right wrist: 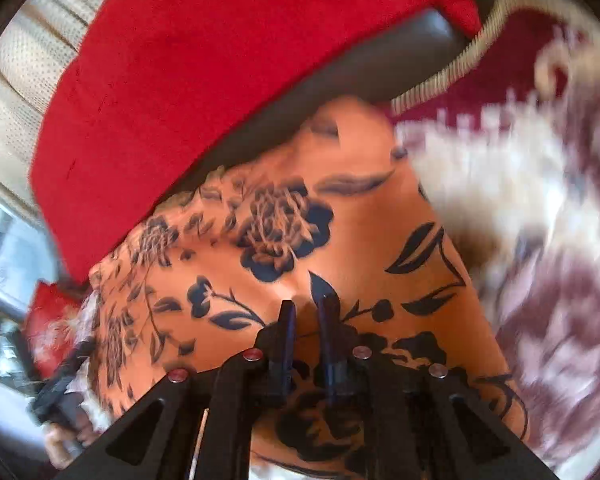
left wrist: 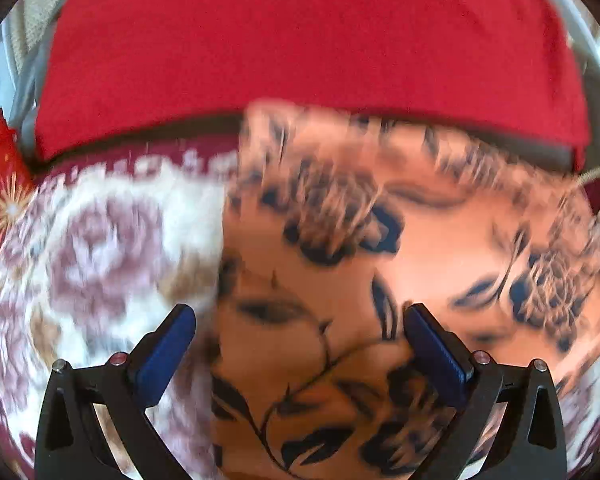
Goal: Fold small clothes
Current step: 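Press and flatten the folded shirt with both tools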
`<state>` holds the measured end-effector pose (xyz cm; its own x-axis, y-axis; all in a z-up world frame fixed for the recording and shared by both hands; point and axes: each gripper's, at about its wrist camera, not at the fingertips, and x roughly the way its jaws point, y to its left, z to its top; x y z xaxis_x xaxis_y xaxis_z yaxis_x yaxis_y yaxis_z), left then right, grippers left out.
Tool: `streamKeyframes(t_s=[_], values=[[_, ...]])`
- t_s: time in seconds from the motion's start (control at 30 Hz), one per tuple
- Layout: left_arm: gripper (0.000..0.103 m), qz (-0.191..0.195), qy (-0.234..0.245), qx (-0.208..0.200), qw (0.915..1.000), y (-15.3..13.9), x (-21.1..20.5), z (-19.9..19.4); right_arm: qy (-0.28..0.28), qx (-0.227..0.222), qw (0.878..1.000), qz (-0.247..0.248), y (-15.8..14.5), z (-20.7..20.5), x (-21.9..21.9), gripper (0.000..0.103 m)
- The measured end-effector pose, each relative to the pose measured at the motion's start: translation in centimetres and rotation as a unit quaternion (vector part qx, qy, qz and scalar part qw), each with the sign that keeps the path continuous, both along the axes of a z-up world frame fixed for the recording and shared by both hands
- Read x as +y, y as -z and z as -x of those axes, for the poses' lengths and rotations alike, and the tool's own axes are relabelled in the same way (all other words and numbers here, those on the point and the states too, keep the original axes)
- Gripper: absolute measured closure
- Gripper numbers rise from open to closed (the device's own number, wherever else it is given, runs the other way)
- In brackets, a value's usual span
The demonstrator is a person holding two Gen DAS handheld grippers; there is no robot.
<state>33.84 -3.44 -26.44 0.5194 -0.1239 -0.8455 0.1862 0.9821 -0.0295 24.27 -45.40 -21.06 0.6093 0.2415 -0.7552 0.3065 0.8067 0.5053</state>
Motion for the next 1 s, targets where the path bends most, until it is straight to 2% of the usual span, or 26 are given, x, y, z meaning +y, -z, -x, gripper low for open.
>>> streamKeyframes(t_s=[0.03,0.1,0.2,0.23,0.3,0.37,0.4,0.47,0.5,0.53,0.57,0.63,0.7,0.73,0.8,0.83,0.9,1.0], values=[[0.0,0.012,-0.007,-0.003,0.9999,0.1,0.4,0.2,0.008,-0.014,1.0,-0.011,-0.2,1.0,-0.4,0.088],[0.0,0.018,-0.012,0.002,0.9998,-0.1,0.8,0.5,0.012,-0.009,1.0,-0.005,-1.0,2.4,-0.5,0.088],[0.0,0.012,-0.008,-0.025,0.9996,-1.3,0.6,1.6,0.022,-0.024,0.999,0.012,-3.0,3.7,0.3,0.087],[0.0,0.024,-0.002,-0.041,0.9989,-2.0,0.4,2.0,0.017,-0.039,0.999,0.01,-3.7,3.7,0.7,0.086],[0.0,0.066,0.024,-0.072,0.995,-3.6,-0.2,3.1,-0.01,-0.081,0.997,0.003,-5.0,3.2,2.0,0.086],[0.0,0.074,0.046,-0.078,0.9931,-3.7,-1.1,3.4,-0.047,-0.094,0.994,-0.005,-5.6,1.9,4.1,0.086],[0.0,0.063,0.061,-0.067,0.9939,-3.1,-1.9,3.4,-0.068,-0.087,0.994,-0.011,-5.3,1.1,5.3,0.086],[0.0,0.031,0.075,-0.032,0.9962,-1.3,-3.2,2.6,-0.107,-0.043,0.993,-0.017,-3.6,-0.8,7.8,0.086],[0.0,0.012,0.075,-0.019,0.997,-0.5,-3.7,2.5,-0.118,-0.004,0.993,0.0,-2.2,-1.7,8.9,0.085],[0.0,0.008,0.072,-0.028,0.997,-0.1,-3.8,2.6,-0.118,0.014,0.993,0.021,-1.4,-2.2,9.7,0.085],[0.0,0.011,0.07,-0.037,0.9968,-0.2,-3.7,2.8,-0.114,0.007,0.993,0.029,-1.7,-2.3,9.8,0.086],[0.0,0.003,0.074,-0.035,0.9966,-0.1,-3.9,2.8,-0.108,-0.01,0.994,0.016,-3.0,-2.5,9.3,0.084],[0.0,0.005,0.073,-0.04,0.9965,0.2,-3.9,2.9,-0.086,-0.059,0.995,-0.001,-4.8,-2.2,8.3,0.084],[0.0,0.01,0.068,-0.044,0.9967,0.2,-3.8,3.2,-0.079,-0.068,0.995,-0.001,-5.2,-2.4,8.0,0.084],[0.0,0.013,0.055,-0.05,0.9972,0.5,-3.8,3.7,-0.069,-0.054,0.996,-0.009,-4.5,-3.5,7.6,0.078],[0.0,0.009,0.055,-0.05,0.9972,0.3,-4.2,4.7,-0.066,-0.031,0.997,-0.017,-3.3,-4.3,7.6,0.069],[0.0,0.003,0.06,-0.044,0.9972,0.3,-4.2,4.8,-0.065,-0.01,0.998,-0.024,-1.7,-5.0,7.7,0.068],[0.0,0.008,0.08,-0.008,0.9968,-1.2,-3.7,4.0,-0.061,-0.019,0.998,-0.021,-3.0,-4.3,7.1,0.068]])
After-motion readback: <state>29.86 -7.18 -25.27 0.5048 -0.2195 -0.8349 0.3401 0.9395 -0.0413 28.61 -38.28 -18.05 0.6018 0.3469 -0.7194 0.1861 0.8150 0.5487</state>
